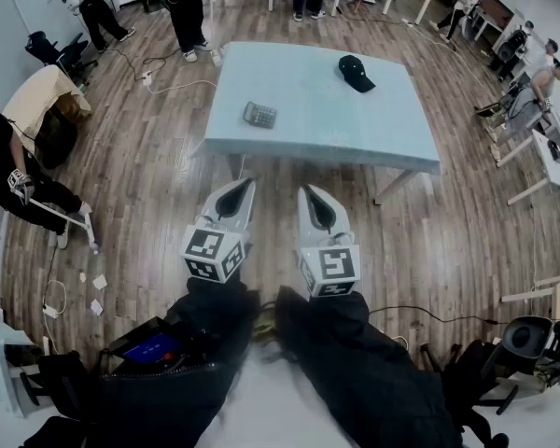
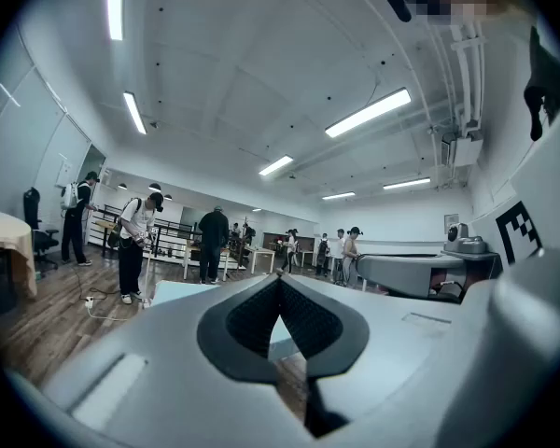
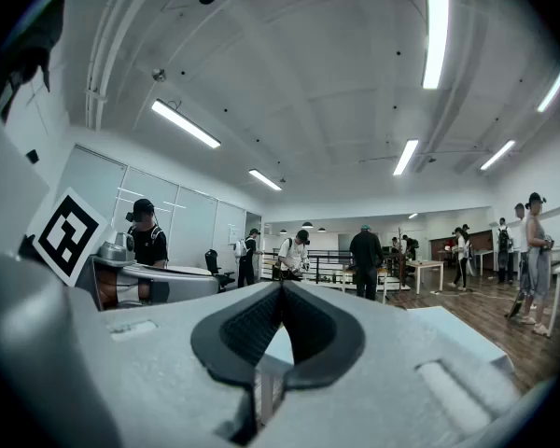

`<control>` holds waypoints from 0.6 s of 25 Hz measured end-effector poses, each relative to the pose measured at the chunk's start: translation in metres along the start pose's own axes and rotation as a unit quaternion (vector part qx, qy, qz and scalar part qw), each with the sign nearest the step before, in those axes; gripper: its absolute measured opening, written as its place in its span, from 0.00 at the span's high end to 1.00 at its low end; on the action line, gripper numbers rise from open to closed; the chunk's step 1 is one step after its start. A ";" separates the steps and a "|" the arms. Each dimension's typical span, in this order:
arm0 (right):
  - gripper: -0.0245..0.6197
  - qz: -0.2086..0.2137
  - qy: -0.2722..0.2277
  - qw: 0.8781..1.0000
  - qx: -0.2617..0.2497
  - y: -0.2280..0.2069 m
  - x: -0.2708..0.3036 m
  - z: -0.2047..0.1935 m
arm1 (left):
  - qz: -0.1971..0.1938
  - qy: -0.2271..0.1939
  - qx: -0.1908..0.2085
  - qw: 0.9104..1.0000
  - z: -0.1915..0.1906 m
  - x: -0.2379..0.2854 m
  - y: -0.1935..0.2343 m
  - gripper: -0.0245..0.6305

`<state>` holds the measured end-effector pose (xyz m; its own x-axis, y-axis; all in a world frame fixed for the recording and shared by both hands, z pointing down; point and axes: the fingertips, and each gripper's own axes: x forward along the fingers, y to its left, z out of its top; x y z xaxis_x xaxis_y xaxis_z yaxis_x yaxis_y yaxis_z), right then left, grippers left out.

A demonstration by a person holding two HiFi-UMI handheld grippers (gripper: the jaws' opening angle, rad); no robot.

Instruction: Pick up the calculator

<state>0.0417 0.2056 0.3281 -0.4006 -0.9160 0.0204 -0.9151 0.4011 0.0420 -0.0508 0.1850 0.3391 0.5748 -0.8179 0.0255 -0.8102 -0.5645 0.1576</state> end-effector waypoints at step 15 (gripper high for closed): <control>0.97 -0.005 0.004 1.000 -0.003 -0.004 -0.004 -0.002 | -0.015 0.005 -0.005 1.000 -0.004 0.007 -0.009 0.96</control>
<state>0.0471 0.2073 0.3298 -0.3916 -0.9197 0.0288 -0.9184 0.3926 0.0486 -0.0394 0.1851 0.3414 0.5997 -0.7997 0.0306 -0.7916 -0.5872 0.1688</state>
